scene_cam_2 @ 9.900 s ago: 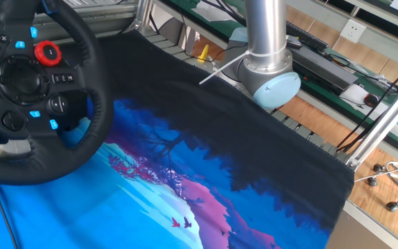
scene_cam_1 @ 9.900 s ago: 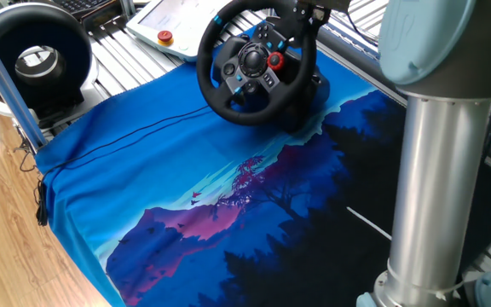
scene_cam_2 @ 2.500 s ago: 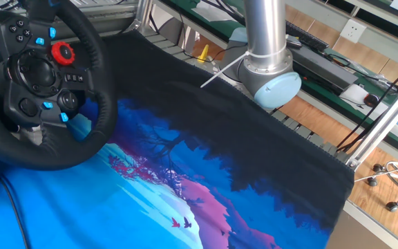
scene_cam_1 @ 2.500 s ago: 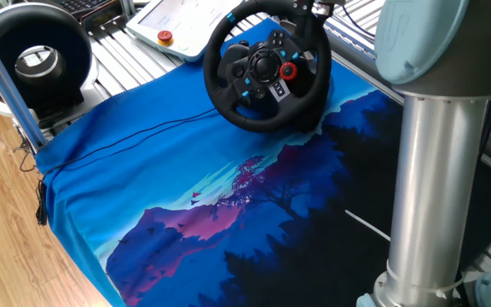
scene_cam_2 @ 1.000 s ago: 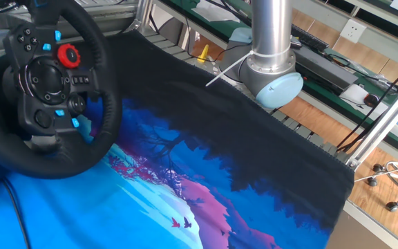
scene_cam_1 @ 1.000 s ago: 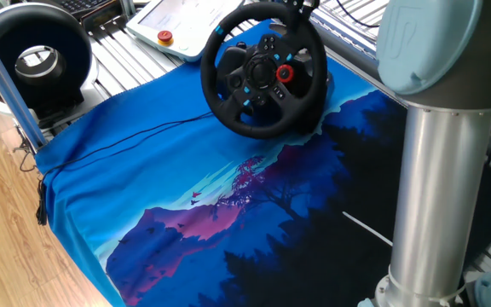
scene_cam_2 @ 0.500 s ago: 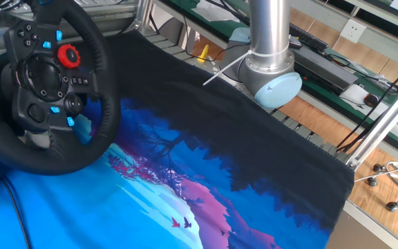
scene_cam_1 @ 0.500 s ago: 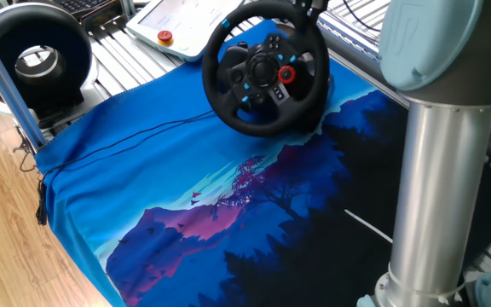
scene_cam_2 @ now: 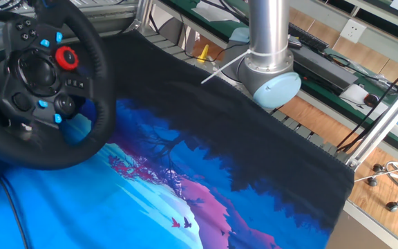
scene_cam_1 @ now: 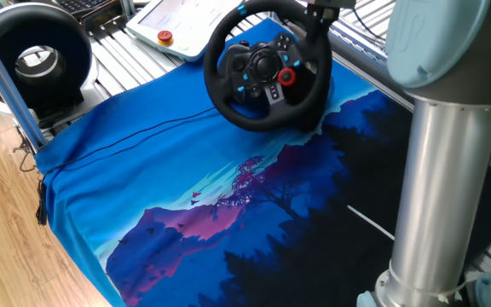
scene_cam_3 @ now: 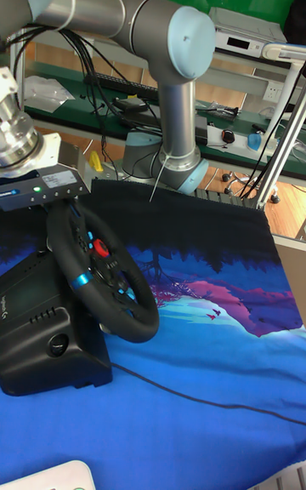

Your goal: Rotate the steering wheel 90 degrees clockwise

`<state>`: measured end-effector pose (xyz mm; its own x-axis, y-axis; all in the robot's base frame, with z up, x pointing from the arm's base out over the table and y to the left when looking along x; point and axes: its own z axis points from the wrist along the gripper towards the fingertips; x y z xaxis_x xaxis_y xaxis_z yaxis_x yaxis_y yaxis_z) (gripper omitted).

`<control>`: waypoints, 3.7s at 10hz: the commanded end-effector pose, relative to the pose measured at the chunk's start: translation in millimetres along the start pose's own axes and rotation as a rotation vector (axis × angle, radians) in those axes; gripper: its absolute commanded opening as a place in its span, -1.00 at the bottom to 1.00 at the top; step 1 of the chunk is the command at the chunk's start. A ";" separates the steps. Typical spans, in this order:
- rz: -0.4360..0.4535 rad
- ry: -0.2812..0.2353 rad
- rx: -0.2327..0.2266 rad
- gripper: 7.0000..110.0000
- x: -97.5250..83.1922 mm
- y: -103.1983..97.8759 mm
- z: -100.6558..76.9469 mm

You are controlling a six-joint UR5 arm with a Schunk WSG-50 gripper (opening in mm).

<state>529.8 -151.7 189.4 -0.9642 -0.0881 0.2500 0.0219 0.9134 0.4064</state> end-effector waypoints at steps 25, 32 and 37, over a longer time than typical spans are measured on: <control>-0.100 -0.052 -0.006 -0.71 -28.4 26.6 -20.0; -0.077 -0.023 -0.025 -1.00 -8.8 4.6 -10.9; -0.020 -0.079 -0.034 -1.00 -10.4 21.3 22.2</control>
<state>538.4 -137.4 184.7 -0.9764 -0.1034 0.1897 -0.0114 0.9015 0.4326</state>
